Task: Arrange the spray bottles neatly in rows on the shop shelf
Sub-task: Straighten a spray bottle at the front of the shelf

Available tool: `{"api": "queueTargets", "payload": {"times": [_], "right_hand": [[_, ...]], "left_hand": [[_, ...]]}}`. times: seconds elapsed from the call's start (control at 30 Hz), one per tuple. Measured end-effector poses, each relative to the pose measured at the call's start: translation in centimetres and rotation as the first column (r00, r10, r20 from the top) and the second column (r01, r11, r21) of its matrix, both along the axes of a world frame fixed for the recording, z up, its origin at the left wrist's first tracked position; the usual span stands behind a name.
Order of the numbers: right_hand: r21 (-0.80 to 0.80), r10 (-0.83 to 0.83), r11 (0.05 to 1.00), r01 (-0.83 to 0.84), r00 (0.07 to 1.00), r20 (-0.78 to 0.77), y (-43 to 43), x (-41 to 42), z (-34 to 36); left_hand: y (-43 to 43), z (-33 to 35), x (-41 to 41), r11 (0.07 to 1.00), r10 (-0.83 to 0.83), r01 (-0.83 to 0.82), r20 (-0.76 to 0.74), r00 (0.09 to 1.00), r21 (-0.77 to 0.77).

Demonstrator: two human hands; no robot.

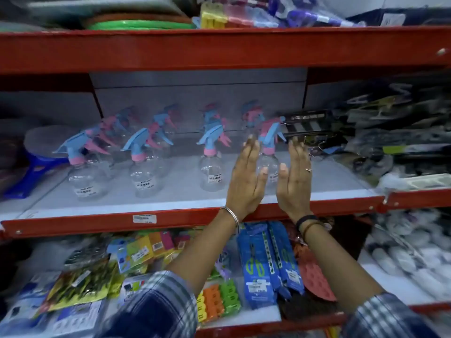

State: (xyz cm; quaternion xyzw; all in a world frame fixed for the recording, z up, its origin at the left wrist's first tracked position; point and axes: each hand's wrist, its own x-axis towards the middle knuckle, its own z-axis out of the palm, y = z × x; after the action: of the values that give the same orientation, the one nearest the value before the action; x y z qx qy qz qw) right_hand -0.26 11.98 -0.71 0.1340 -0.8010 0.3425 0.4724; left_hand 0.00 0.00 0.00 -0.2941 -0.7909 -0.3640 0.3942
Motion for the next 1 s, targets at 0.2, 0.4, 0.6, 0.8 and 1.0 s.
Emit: {"api": "queueTargets", "payload": {"times": [0.2, 0.4, 0.6, 0.8, 1.0], "right_hand": [[-0.236, 0.158, 0.967, -0.1, 0.959, 0.238, 0.2, -1.8, -0.6], [-0.321, 0.284, 0.939, -0.127, 0.81, 0.513, 0.8, -3.8, -0.3], [-0.404, 0.36, 0.902, -0.154, 0.784, 0.506, 1.6, -3.4, 0.1], [-0.363, 0.349, 0.917, -0.167, 0.775, 0.526, 2.9, -1.7, 0.6], [-0.373, 0.344, 0.914, -0.161, 0.794, 0.501, 3.5, 0.6, 0.6]], "left_hand": [[1.4, -0.7, -1.6, 0.969, -0.007, -0.102, 0.437, 0.9, 0.225], [1.4, -1.2, -3.2, 0.988, -0.056, -0.032, 0.54, 0.84, 0.153], [0.9, -0.8, -3.1, 0.992, -0.029, -0.053, 0.607, 0.794, 0.117], [0.6, -0.7, -2.1, 0.986, -0.072, -0.026, 0.564, 0.822, 0.164], [0.2, -0.4, -0.5, 0.973, -0.151, 0.025, 0.556, 0.817, 0.228]]}}
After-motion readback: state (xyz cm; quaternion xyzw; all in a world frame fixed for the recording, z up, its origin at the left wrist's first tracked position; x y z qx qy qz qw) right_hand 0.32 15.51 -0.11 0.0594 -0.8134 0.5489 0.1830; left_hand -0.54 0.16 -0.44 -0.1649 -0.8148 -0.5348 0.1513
